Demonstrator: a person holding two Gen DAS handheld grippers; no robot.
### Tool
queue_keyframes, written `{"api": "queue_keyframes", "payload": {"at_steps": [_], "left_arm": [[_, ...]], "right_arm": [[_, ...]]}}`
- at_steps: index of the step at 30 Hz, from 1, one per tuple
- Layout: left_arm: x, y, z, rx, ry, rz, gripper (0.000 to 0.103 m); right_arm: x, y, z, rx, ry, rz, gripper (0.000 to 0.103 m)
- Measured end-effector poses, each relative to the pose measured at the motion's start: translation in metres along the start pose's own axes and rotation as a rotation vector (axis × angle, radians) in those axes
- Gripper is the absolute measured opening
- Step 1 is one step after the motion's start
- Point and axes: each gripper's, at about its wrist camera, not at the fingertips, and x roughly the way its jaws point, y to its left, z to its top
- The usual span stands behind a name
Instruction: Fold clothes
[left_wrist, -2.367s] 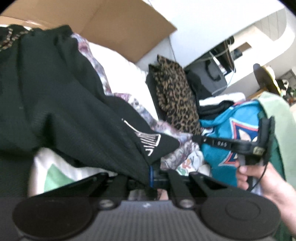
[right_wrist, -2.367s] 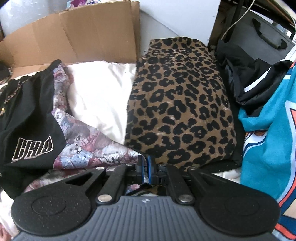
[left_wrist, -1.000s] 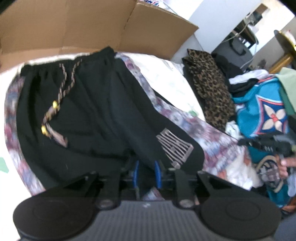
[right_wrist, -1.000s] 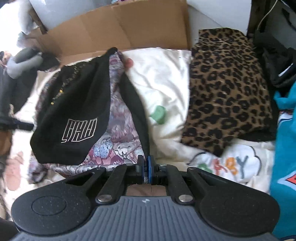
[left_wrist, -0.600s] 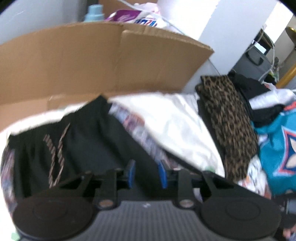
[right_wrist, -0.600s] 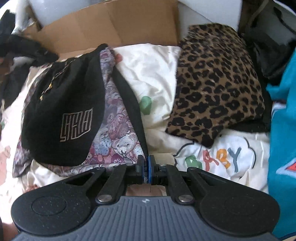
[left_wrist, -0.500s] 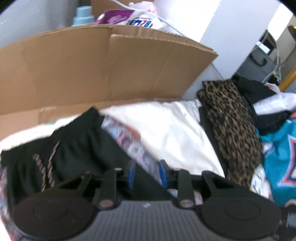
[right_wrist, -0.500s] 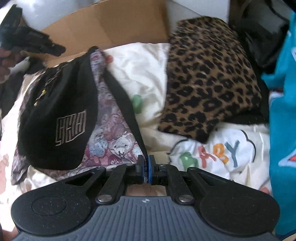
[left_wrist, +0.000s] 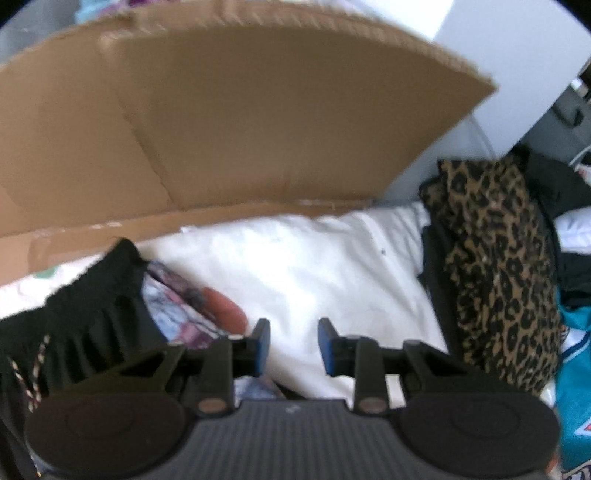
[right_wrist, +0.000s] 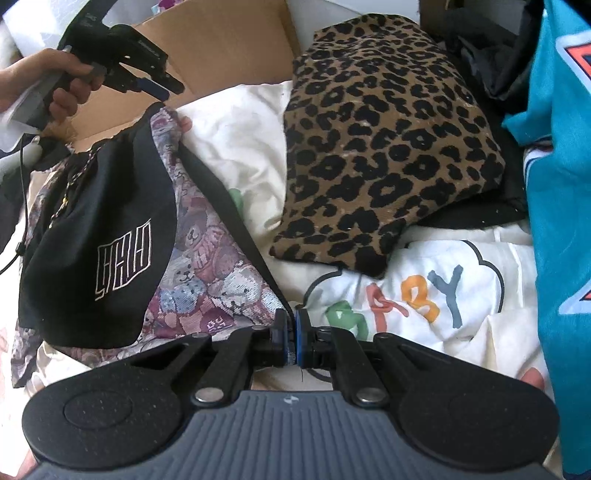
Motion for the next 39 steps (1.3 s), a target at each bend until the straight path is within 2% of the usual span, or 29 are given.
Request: {"api": "queue_keyframes", "payload": {"at_steps": [3, 8, 10, 14, 18, 20, 25, 33, 34, 36, 37, 39], "left_arm": [[0.022, -0.006, -0.001, 0.003, 0.034, 0.029, 0.030], [0.043, 0.005, -0.004, -0.041, 0.100, 0.116, 0.031], [0.044, 0.014, -0.006, -0.060, 0.119, 0.120, 0.032], [0.040, 0.022, -0.007, -0.032, 0.131, 0.171, 0.042], [0.040, 0.028, -0.008, -0.050, 0.144, 0.189, 0.042], [0.036, 0.026, -0.004, -0.068, 0.123, 0.195, 0.042], [0.029, 0.004, 0.009, -0.036, 0.091, 0.201, 0.042], [0.062, -0.010, -0.003, 0.073, 0.233, 0.330, 0.042], [0.066, -0.012, -0.005, 0.086, 0.251, 0.346, 0.041], [0.067, -0.013, -0.007, 0.111, 0.266, 0.357, 0.029], [0.059, -0.010, -0.007, 0.091, 0.248, 0.344, 0.017], [0.045, -0.003, -0.006, 0.052, 0.213, 0.317, 0.010]], "right_arm": [[0.002, -0.003, -0.001, 0.012, -0.006, -0.001, 0.002], [0.004, -0.005, -0.002, 0.021, -0.007, 0.001, 0.002], [0.004, -0.007, -0.002, 0.028, -0.006, 0.003, 0.002], [0.006, -0.007, -0.001, 0.034, -0.005, 0.003, 0.002], [0.007, -0.008, 0.000, 0.038, -0.001, 0.005, 0.002], [0.008, -0.008, 0.000, 0.040, 0.002, 0.006, 0.002], [0.010, -0.009, -0.003, 0.044, 0.016, 0.009, 0.002], [0.014, -0.007, -0.005, 0.032, 0.029, 0.007, 0.002], [0.014, -0.007, -0.005, 0.035, 0.028, 0.007, 0.002], [0.014, -0.008, -0.005, 0.042, 0.025, 0.006, 0.002], [0.014, -0.008, -0.005, 0.043, 0.023, 0.004, 0.002], [0.014, -0.009, -0.003, 0.044, 0.016, 0.000, 0.002]]}}
